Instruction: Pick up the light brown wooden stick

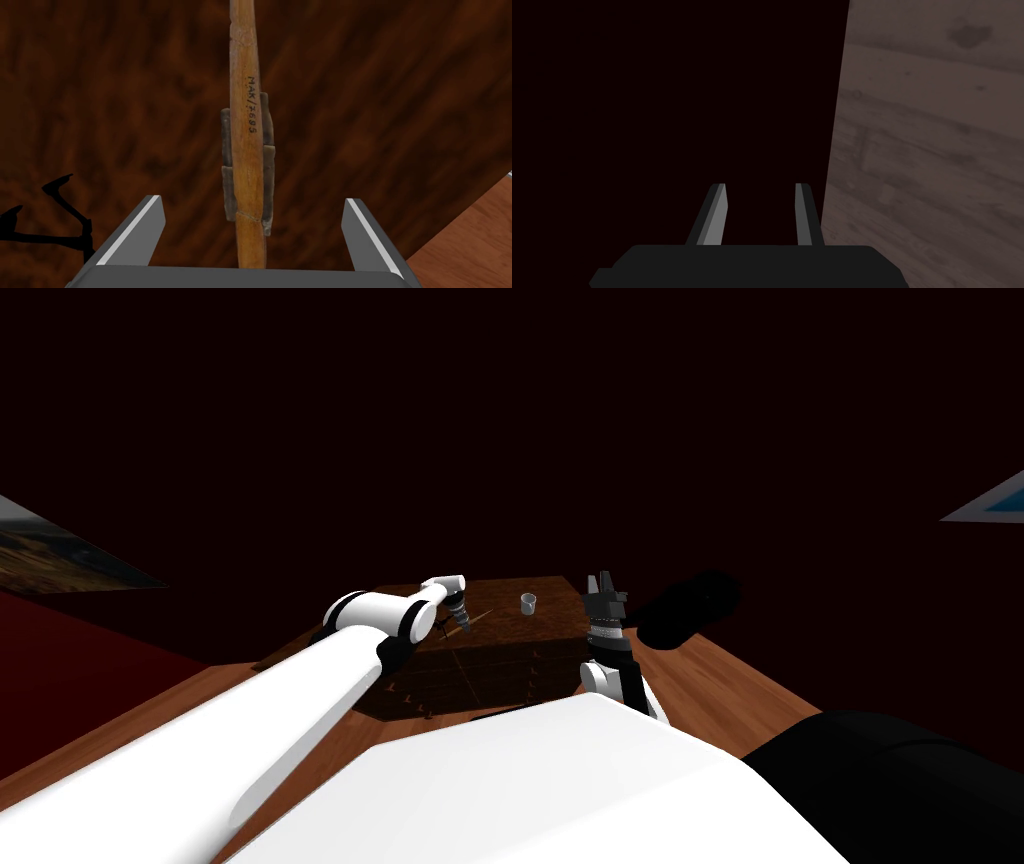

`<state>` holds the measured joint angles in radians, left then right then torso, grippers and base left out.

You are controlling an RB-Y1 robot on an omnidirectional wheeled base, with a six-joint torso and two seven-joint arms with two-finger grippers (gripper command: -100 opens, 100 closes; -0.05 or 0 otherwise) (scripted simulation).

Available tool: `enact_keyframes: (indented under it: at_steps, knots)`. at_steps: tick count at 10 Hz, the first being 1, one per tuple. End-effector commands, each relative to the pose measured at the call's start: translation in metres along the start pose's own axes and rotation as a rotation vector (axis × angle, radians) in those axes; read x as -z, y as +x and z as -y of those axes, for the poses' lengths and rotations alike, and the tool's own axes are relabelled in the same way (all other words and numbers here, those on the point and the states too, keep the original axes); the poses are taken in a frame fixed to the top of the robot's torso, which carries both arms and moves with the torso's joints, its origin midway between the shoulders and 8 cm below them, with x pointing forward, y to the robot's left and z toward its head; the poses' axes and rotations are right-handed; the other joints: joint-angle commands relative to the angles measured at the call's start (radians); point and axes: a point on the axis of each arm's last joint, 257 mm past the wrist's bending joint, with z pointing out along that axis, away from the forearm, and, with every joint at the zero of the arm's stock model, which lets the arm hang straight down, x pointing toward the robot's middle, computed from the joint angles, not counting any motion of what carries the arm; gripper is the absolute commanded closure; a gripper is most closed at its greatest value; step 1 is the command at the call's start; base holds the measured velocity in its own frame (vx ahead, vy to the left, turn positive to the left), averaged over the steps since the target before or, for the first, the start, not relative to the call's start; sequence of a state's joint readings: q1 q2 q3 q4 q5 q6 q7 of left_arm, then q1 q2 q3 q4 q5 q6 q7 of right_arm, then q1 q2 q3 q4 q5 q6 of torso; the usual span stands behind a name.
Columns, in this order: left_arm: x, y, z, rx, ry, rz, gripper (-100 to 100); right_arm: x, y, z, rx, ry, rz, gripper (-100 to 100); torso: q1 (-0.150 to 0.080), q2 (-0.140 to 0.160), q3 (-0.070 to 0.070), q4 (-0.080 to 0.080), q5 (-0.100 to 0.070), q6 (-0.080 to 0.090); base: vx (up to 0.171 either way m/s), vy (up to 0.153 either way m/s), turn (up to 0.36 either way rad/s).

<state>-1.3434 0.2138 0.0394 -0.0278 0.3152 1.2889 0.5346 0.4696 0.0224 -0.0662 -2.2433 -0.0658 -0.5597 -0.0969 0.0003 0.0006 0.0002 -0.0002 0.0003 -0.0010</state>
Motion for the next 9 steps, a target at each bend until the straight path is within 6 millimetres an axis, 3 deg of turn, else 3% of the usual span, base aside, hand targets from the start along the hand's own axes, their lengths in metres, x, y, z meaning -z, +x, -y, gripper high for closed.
enact_keyframes:
  at_steps: [1, 3, 4, 8, 9]
  knots:
    - [-0.0148, -0.0054, -0.0025, -0.001, 0.000, 0.000, -100, 0.0000, 0.0000, 0.0000, 0.000, 0.000, 0.000, 0, 0.000, 0.000, 0.000, 0.000, 0.000, 0.000, 0.000, 0.000, 0.000]
    - [-0.0136, -0.0050, -0.0024, -0.001, -0.001, 0.001, -100, 0.0000, 0.0000, 0.0000, 0.000, 0.000, 0.000, 0, 0.000, 0.000, 0.000, 0.000, 0.000, 0.000, 0.000, 0.000, 0.000]
    - [-0.0143, -0.0050, -0.0024, -0.001, 0.000, 0.000, 100, 0.0000, 0.0000, 0.0000, 0.000, 0.000, 0.000, 0, 0.000, 0.000, 0.000, 0.000, 0.000, 0.000, 0.000, 0.000, 0.000]
    - [-0.0141, -0.0050, -0.0021, -0.001, 0.000, 0.000, 100, 0.0000, 0.0000, 0.0000, 0.000, 0.000, 0.000, 0, 0.000, 0.000, 0.000, 0.000, 0.000, 0.000, 0.000, 0.000, 0.000]
    - [-0.0141, -0.0050, -0.0022, -0.001, 0.000, 0.000, 0, 0.0000, 0.0000, 0.0000, 0.000, 0.000, 0.000, 0, 0.000, 0.000, 0.000, 0.000, 0.000, 0.000, 0.000, 0.000, 0.000]
